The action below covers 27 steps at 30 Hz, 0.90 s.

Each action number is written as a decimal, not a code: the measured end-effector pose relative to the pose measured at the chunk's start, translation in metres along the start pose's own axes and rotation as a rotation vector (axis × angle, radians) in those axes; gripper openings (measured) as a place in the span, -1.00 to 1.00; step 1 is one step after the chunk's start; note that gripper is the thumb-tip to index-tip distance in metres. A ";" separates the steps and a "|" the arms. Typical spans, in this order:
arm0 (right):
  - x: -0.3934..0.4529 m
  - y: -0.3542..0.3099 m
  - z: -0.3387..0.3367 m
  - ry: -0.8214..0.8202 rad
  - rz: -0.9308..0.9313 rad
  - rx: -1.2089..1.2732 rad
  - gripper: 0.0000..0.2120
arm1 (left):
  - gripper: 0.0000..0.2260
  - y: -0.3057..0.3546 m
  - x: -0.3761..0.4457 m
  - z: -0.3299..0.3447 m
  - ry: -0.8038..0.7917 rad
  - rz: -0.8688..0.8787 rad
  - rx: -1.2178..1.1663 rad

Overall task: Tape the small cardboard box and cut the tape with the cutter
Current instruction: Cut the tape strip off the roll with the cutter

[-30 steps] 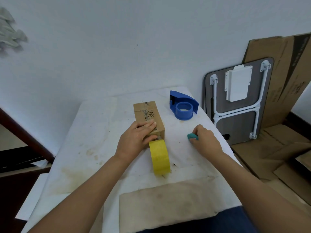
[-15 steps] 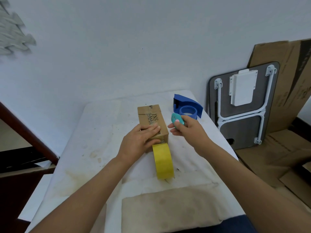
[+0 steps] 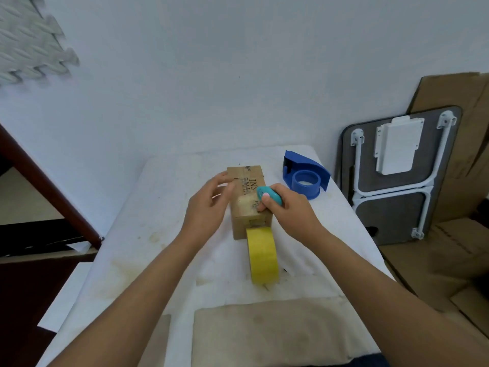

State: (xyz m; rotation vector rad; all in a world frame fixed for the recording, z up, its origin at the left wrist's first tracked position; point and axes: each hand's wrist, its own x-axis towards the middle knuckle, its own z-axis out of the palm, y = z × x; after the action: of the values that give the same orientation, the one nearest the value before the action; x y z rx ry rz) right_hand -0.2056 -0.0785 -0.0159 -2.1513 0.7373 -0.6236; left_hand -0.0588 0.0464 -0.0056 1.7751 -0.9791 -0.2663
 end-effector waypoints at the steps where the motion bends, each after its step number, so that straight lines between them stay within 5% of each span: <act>1: 0.000 0.001 0.001 0.006 -0.007 -0.018 -0.76 | -0.85 0.002 -0.004 -0.001 0.045 -0.061 -0.036; 3: 0.001 0.004 0.003 0.024 -0.023 -0.048 -0.75 | -0.85 0.004 -0.014 -0.002 0.015 -0.234 -0.116; 7: -0.001 0.007 0.007 0.056 -0.046 -0.100 -0.72 | -0.57 0.015 -0.045 0.000 -0.387 -0.552 -0.199; 10: -0.002 0.007 0.008 0.070 -0.067 -0.129 -0.70 | -0.49 0.026 -0.058 0.012 -0.527 -0.656 -0.315; 20: -0.020 0.003 0.004 0.021 -0.251 -0.244 -0.74 | -0.68 0.026 -0.054 0.003 -0.591 -0.676 -0.354; 27: -0.011 0.011 0.017 0.090 -0.214 -0.277 -0.68 | -0.69 0.027 -0.060 -0.001 -0.618 -0.681 -0.382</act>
State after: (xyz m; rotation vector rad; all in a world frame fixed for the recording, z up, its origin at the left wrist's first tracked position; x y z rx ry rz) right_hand -0.2061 -0.0686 -0.0362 -2.4937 0.6787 -0.7713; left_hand -0.1101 0.0865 0.0028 1.6320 -0.6248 -1.3995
